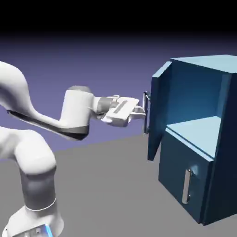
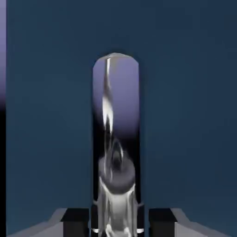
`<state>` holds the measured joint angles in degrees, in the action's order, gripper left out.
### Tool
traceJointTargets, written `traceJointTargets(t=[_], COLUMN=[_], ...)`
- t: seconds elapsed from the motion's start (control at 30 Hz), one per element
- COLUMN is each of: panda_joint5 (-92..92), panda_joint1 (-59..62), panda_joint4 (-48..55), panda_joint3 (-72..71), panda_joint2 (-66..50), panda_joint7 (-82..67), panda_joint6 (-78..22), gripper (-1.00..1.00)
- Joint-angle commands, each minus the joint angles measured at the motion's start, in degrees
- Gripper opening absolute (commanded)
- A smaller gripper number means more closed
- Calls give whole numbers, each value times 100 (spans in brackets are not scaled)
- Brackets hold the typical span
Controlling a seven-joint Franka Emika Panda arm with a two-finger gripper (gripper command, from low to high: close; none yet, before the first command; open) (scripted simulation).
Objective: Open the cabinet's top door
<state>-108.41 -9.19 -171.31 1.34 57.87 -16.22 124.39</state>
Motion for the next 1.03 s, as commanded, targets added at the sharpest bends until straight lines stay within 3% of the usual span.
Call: traceJointTargets(t=[0.0,0.37,0.97,1.0], panda_joint5=[238,2978,5347,5347], panda_joint1=[-43,-447,574,574], panda_joint4=[-9,554,3693,3693], panda_joint3=[-165,-2149,-4675,-4675], panda_joint2=[-1,-856,-4359,-4359], panda_joint7=[-40,-103,1114,1114], panda_joint6=[-156,-2345,-6469,-6470], gripper=[-100,-100,-100,100])
